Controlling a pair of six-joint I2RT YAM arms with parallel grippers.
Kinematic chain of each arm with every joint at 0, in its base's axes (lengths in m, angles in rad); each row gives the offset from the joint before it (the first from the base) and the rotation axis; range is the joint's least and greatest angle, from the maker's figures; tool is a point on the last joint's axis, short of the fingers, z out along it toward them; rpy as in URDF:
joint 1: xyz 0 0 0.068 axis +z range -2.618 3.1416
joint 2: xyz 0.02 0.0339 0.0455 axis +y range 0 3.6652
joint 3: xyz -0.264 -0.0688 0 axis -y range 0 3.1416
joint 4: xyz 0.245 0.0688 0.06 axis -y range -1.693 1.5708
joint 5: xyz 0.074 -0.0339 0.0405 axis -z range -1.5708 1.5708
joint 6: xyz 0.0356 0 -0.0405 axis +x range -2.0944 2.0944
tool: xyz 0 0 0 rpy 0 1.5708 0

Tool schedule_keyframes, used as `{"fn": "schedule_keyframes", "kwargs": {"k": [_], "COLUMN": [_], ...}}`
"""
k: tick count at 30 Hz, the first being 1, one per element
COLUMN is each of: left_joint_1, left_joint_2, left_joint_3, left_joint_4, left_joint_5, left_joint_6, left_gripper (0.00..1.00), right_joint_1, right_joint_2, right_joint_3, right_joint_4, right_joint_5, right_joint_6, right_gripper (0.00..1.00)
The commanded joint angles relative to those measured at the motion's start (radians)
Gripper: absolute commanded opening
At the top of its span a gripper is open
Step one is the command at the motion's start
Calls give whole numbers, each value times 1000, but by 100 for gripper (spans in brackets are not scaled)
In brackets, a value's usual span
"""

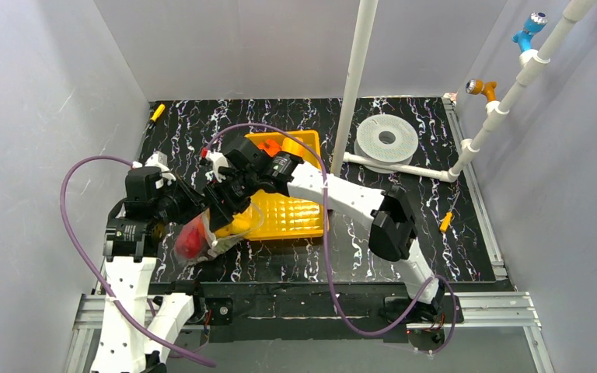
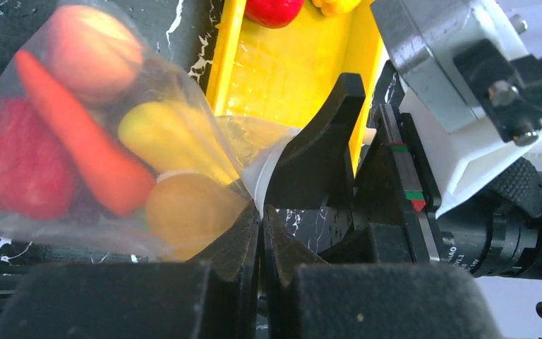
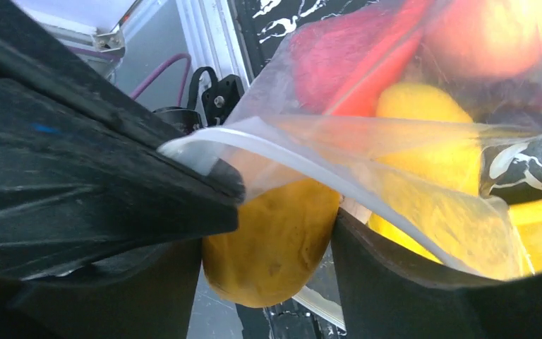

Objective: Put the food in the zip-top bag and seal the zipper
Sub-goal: Place the fake fruit in the zipper food storage bag, then adjust the fake fruit in the zipper food storage bag.

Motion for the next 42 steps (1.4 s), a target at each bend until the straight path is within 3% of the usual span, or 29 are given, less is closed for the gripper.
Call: {"fn": "schedule_keyframes", "kwargs": {"k": [1, 4, 6, 15, 27, 32, 36, 42], "left_joint_1": [-7, -7, -7, -7, -6, -7, -7, -7], "left_joint_2": [-23, -25, -25, -33, -40, -38, -38, -34], "left_joint_3": [45, 41, 43, 30, 21, 26, 20, 12], "left_joint_4": [33, 27, 21, 22, 30, 22, 29, 39], "left_joint_5": [60, 46, 35, 18, 26, 21, 26, 33], "left_joint_6": [-27, -17, -9, 6, -3, 5, 2, 1], "left_gripper": [0, 0, 0, 0, 0, 0, 0, 0], "right_joint_1": [-2, -5, -10, -30, -40, -45, -45, -42], "right_joint_2": [-23, -63, -84, -169, -210, -197, -205, -201], "right_joint_3": [45, 8, -8, -34, -104, -141, -180, -260], "right_joint_4": [-20, -21, -32, -71, -30, -15, -28, -12], "right_joint_5": [110, 160, 183, 279, 237, 269, 349, 423], "right_joint_6": [7, -7, -14, -39, -37, -32, -38, -111], "right_gripper": [83, 95, 98, 98, 98, 88, 69, 65]}}
